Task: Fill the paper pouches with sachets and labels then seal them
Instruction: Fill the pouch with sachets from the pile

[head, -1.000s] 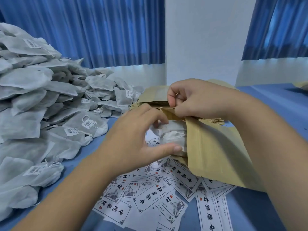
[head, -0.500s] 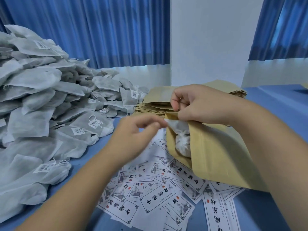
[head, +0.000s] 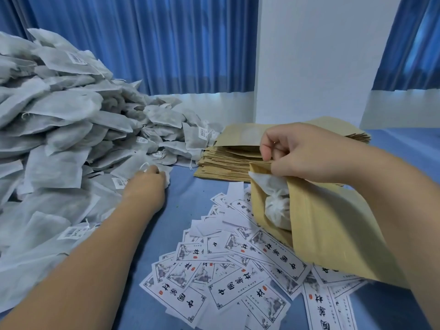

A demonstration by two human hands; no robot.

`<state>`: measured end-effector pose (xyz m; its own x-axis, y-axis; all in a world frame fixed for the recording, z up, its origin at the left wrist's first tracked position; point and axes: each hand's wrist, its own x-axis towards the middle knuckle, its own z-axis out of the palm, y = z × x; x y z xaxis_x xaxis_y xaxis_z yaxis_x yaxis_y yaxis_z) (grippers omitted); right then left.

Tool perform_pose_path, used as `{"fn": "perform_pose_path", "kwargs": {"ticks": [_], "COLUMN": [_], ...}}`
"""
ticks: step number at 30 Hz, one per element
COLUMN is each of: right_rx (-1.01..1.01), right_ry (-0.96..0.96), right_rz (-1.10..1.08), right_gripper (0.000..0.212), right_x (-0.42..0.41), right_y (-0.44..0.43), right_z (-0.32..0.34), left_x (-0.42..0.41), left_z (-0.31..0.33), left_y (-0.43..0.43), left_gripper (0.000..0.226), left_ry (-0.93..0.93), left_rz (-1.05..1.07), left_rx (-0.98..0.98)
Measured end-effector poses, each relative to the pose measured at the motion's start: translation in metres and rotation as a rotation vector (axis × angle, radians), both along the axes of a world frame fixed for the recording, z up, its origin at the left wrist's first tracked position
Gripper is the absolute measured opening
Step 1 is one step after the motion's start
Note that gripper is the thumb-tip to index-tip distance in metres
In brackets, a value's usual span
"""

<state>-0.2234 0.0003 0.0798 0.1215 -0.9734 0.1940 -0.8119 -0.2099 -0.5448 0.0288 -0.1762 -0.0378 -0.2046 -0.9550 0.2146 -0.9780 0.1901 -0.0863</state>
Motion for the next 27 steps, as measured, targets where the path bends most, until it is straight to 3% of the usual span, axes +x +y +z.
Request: {"fn": "perform_pose_path", "kwargs": {"ticks": [3,6,11,15,20,27], "right_rx": [-0.002,-0.010,-0.006,-0.026,-0.052,-0.048], "right_ry": [-0.010,-0.014,-0.012,-0.024,-0.037,-0.036], "right_rz": [0.003,0.005,0.005,0.001,0.002,0.004], "right_gripper": [0.018,0.017,0.018,0.018,0.019,0.018], "right_x": [-0.003,-0.004,-0.006,-0.007,-0.007,-0.004], "right_y": [0.000,0.000,-0.001,-0.001,-0.003,-0.005], "right_z": [0.001,0.001,0.000,0.000,-0.001,-0.003], "left_x": [0.001,0.000,-0.017,-0.042,-0.069,-0.089], "left_z": [0.001,0.004,0.028,0.045,0.044,0.051], "left_y": [-0.003,0.003,0.042,0.094,0.130,0.142], "left_gripper": [0.032,0.027,0.018,0.022,0.018,0.025], "left_ry": [-0.022,-0.060,0.354,0.694,0.617,0.482], "left_rz": [0.046,-0.039,-0.503,-0.869,-1.075,-1.098], "left_rx": [-0.097,-0.274,-0.594,-0.377,-0.306,-0.589]}}
